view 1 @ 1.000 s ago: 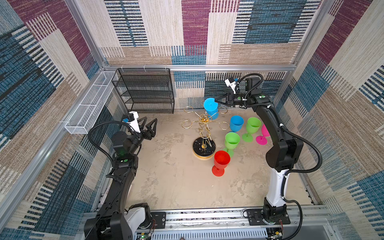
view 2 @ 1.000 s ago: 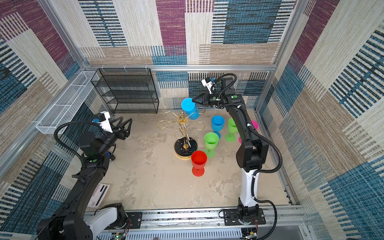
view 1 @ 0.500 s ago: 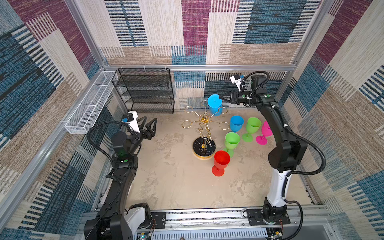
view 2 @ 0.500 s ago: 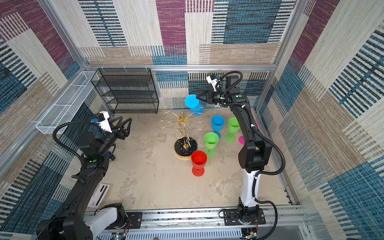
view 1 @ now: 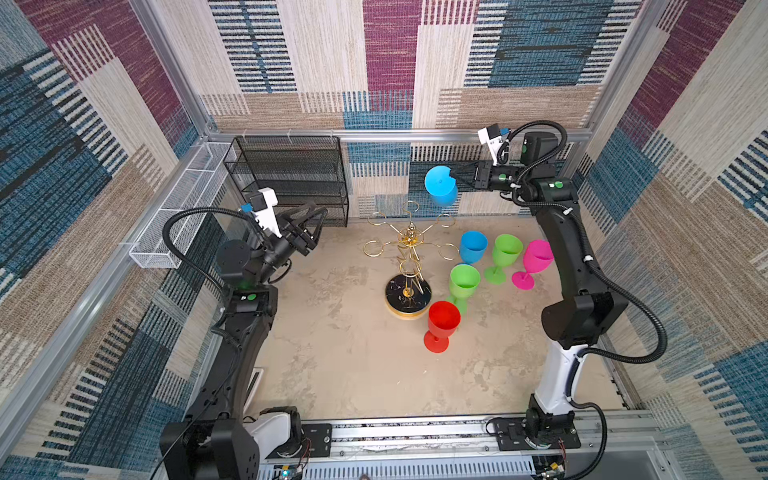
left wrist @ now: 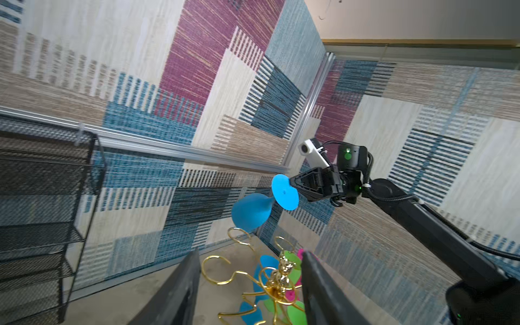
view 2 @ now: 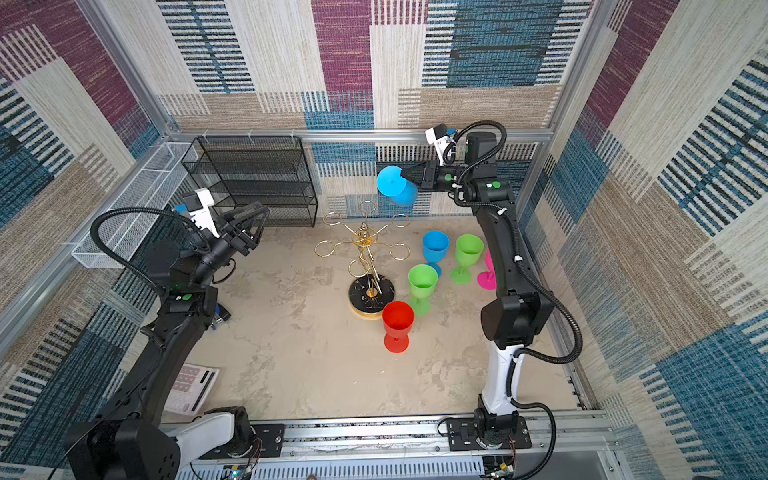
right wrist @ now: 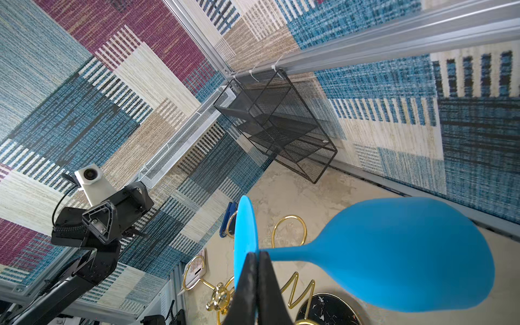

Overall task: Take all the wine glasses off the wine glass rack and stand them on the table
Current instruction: 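Raise the blue glass higher while the left gripper reaches toward it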

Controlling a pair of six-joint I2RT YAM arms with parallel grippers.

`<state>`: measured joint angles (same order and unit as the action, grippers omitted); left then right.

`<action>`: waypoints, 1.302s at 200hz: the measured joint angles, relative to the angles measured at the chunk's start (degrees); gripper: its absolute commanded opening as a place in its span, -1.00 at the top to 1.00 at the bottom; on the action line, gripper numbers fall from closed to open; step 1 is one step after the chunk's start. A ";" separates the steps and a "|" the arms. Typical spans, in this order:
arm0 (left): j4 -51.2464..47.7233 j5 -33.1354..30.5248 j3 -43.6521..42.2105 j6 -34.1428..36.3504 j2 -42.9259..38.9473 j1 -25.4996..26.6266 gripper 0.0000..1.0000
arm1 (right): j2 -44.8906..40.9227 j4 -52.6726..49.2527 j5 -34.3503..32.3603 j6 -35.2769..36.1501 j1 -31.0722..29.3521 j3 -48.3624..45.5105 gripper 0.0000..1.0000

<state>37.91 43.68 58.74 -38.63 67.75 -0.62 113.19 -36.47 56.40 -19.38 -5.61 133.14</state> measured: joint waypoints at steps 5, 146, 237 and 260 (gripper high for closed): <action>0.09 0.83 1.20 -0.46 0.79 1.20 -0.16 | -0.39 0.00 -0.07 0.17 0.00 0.02 1.00; 5.35 8.92 24.44 -13.20 26.23 19.32 0.02 | -9.66 1.11 0.83 2.32 -0.24 -4.11 1.00; 5.11 8.85 36.44 -13.97 35.63 25.53 0.06 | -12.96 1.75 1.05 3.85 -2.08 -6.10 1.00; 5.11 8.72 37.70 -14.08 36.87 26.36 0.07 | -13.57 1.86 1.05 4.09 -2.64 -6.97 1.00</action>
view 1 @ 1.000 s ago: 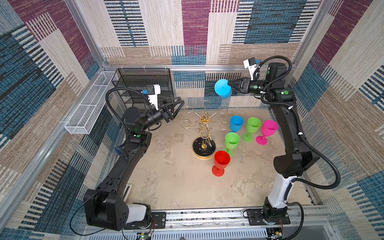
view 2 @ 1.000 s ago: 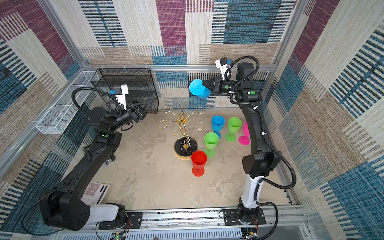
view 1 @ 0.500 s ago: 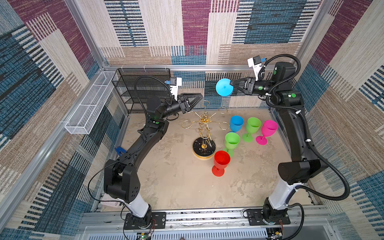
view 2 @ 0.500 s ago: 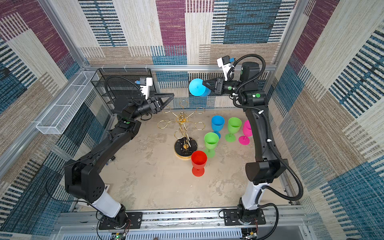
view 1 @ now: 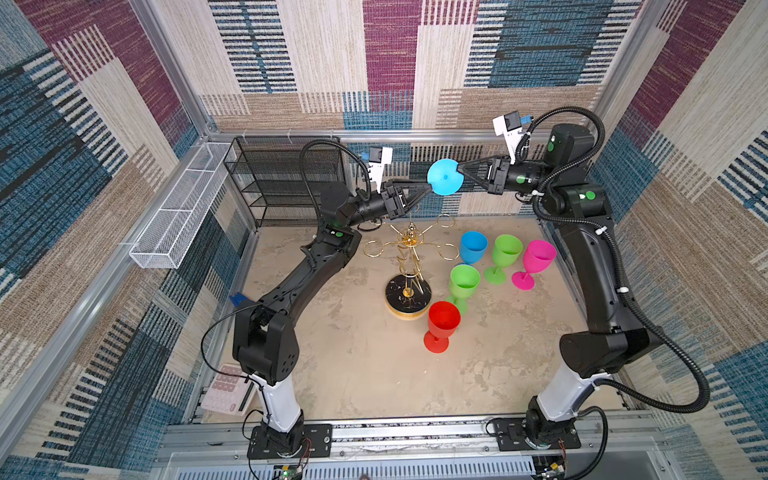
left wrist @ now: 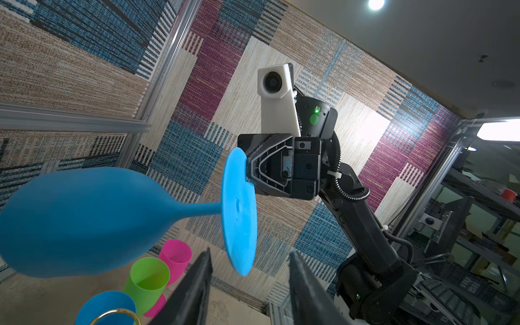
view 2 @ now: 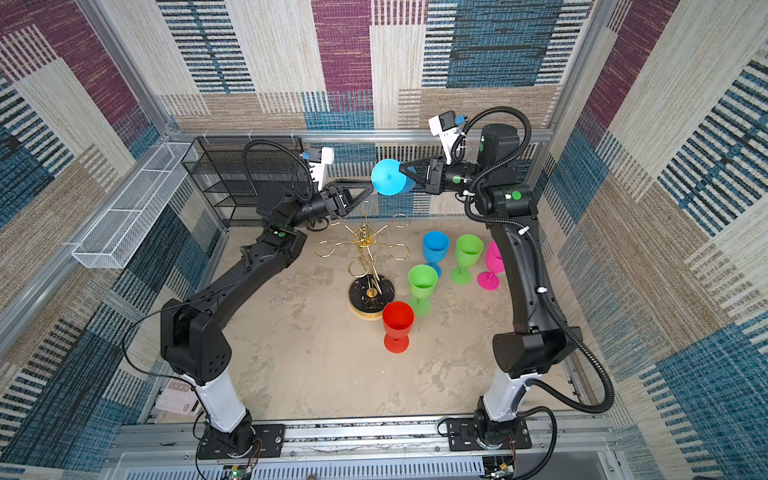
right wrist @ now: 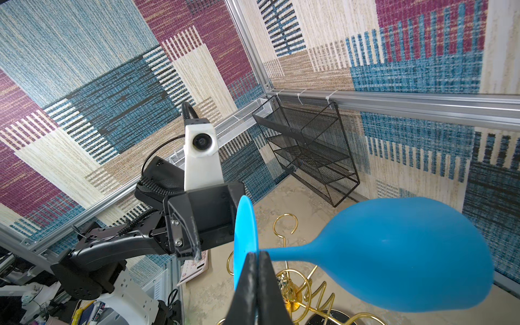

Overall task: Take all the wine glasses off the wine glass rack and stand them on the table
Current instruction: 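Raise the blue glass higher while the left gripper reaches toward it, then close the left gripper on the blue glass foot beside the right gripper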

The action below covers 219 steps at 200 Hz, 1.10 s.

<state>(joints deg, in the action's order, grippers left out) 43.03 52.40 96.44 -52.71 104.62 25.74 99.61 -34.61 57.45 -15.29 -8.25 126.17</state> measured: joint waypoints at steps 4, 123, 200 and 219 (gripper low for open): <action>-0.04 0.00 0.15 0.00 0.17 0.20 0.07 | -0.07 0.00 0.00 0.00 -0.07 -0.17 1.00; 0.11 -0.96 2.75 -2.27 2.10 1.38 0.89 | -0.81 0.50 -2.16 1.31 -3.06 -1.31 1.00; 3.67 1.44 2.75 -10.34 1.73 1.22 1.00 | -4.31 2.40 -4.57 2.43 -4.17 -6.27 -0.23; 4.96 2.19 1.97 -13.75 0.33 -0.15 1.00 | -7.63 2.67 -7.74 3.48 -4.04 -9.90 -0.64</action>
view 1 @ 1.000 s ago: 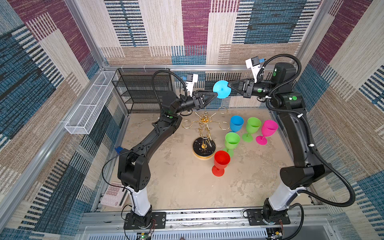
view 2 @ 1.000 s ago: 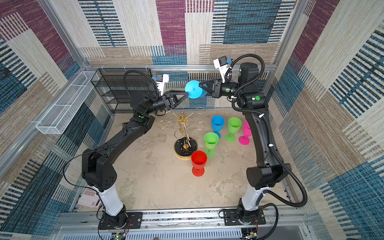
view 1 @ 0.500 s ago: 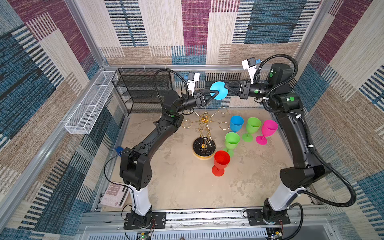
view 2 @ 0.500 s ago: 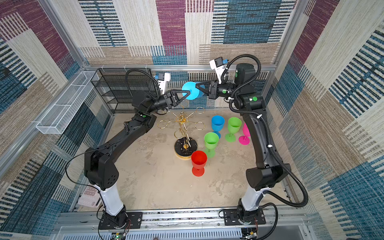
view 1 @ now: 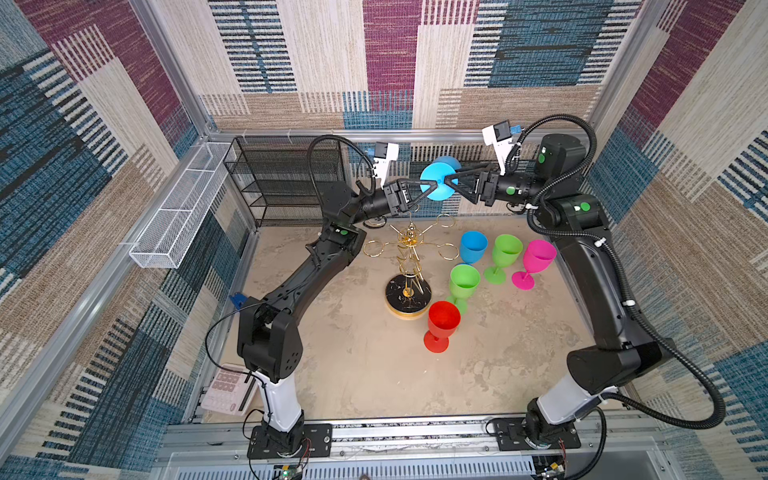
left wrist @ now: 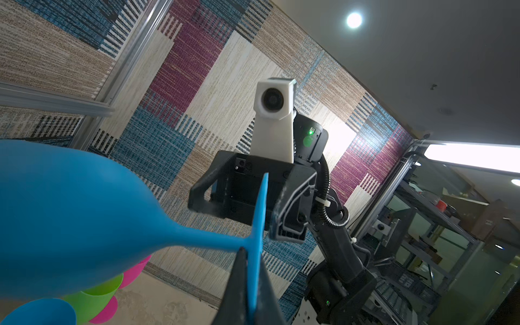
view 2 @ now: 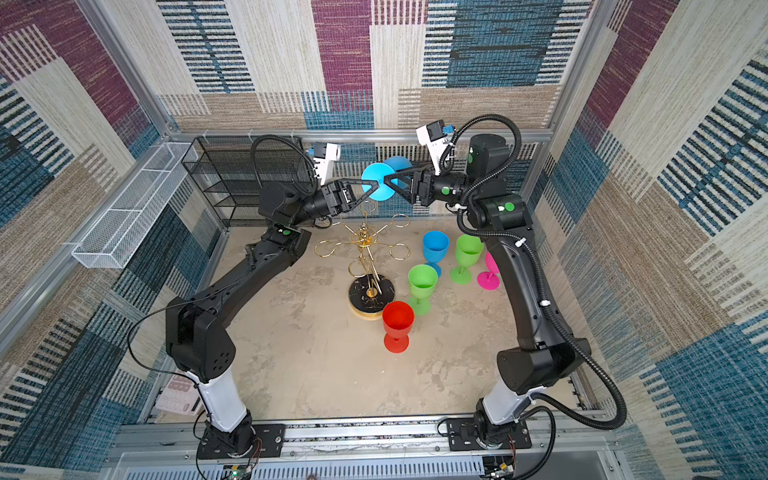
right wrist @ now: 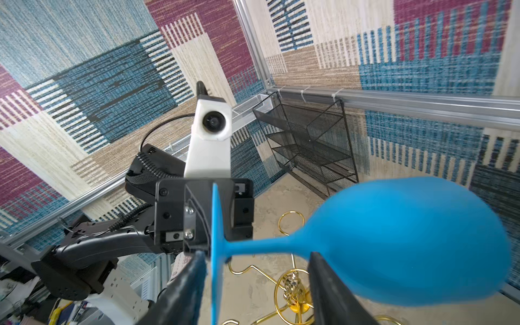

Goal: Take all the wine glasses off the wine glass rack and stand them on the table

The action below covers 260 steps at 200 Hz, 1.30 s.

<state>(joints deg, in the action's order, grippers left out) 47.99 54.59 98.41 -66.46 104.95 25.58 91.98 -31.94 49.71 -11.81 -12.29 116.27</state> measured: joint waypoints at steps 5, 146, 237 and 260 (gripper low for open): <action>0.28 0.00 -0.33 -1.03 -0.46 -0.66 1.00 | -1.31 0.50 -0.87 0.59 0.04 -1.49 -0.68; 2.97 9.42 -4.37 -23.50 -7.10 -6.67 1.00 | -20.85 32.37 -22.82 24.74 -11.65 -37.33 -0.98; 2.29 13.68 -10.62 -26.38 -13.35 -8.98 1.00 | -12.37 35.39 -29.35 34.29 -16.87 -35.36 -0.98; 2.34 14.45 -11.45 -26.80 -14.21 -9.46 1.00 | -10.36 35.74 -29.35 34.99 -18.01 -34.56 -0.98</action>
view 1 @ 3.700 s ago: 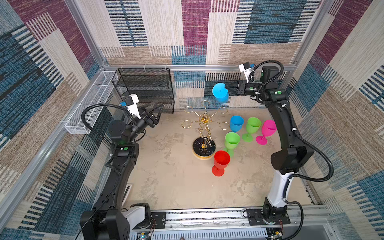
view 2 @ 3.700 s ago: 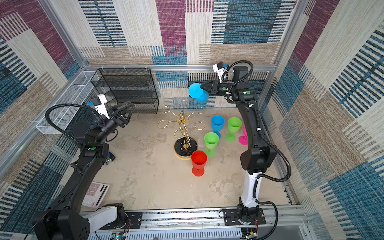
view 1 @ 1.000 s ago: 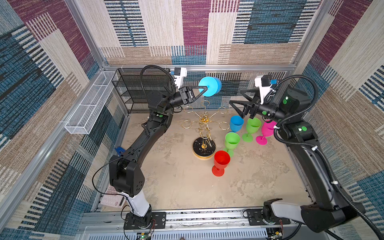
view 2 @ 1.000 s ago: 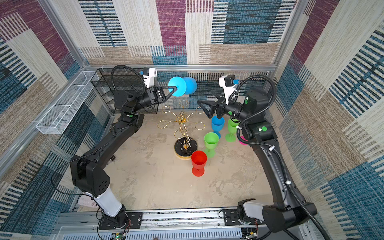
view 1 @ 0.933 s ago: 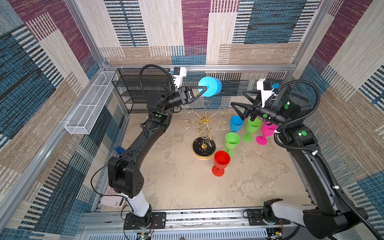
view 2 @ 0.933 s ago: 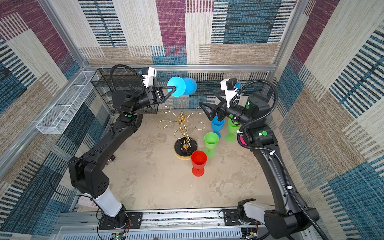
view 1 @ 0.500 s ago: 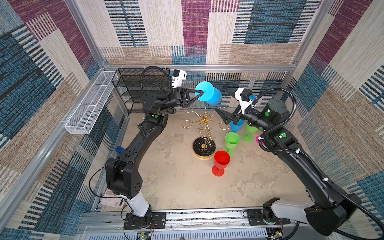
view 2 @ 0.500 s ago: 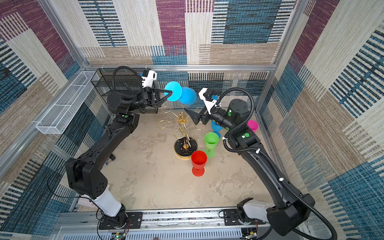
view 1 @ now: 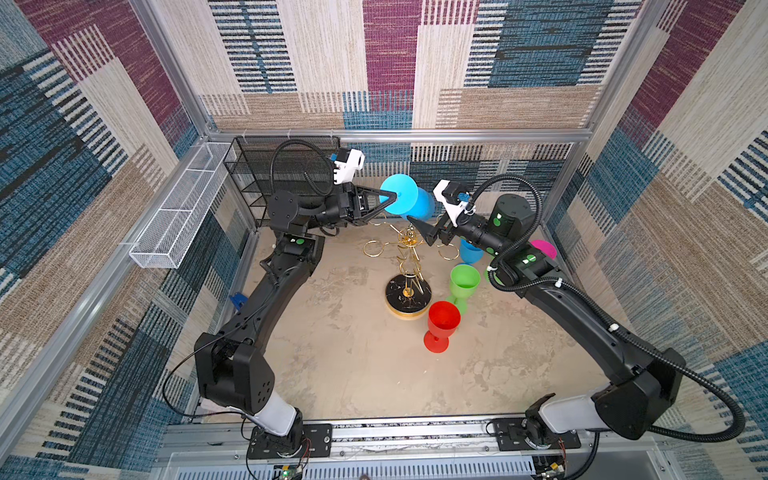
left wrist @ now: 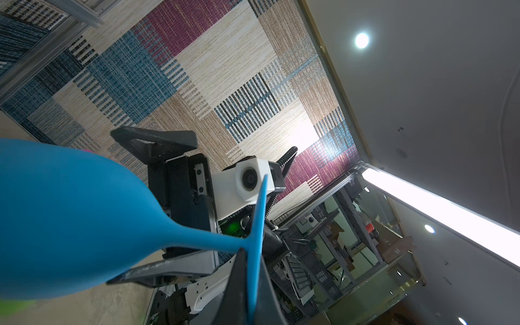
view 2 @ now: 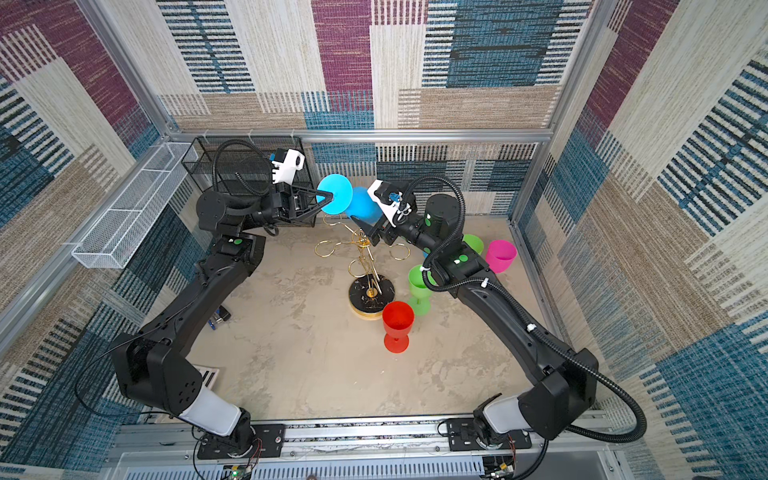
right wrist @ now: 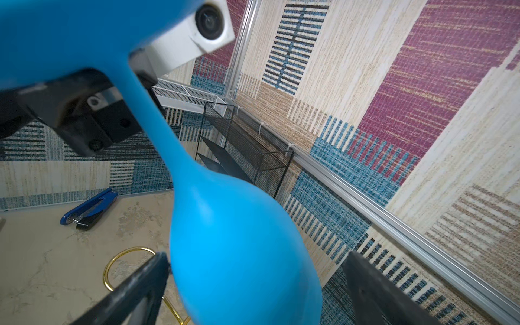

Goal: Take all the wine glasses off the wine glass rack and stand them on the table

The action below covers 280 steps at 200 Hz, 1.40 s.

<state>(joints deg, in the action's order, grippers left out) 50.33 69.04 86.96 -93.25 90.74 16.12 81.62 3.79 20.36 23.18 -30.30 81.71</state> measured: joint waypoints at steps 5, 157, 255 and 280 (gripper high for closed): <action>0.02 0.17 -0.17 -0.04 -0.13 -0.11 1.00 | 0.50 0.07 0.00 0.11 -0.17 0.22 -0.98; 8.59 0.07 -4.76 -9.03 -2.01 -2.64 1.00 | 7.37 -0.02 -1.62 1.29 -3.78 5.33 -0.60; 11.15 -0.04 -5.14 -10.80 -2.38 -4.70 0.38 | 7.41 -6.21 -1.60 0.94 -4.09 9.77 -0.14; 10.25 0.11 -6.43 -6.97 -4.07 -5.62 0.28 | 7.69 -10.58 -2.36 -0.13 -4.11 14.49 -0.01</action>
<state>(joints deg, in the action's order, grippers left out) 60.58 69.14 80.53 -100.22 86.67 10.50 89.32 -6.79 18.00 23.05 -34.41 96.20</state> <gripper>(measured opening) 0.345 0.708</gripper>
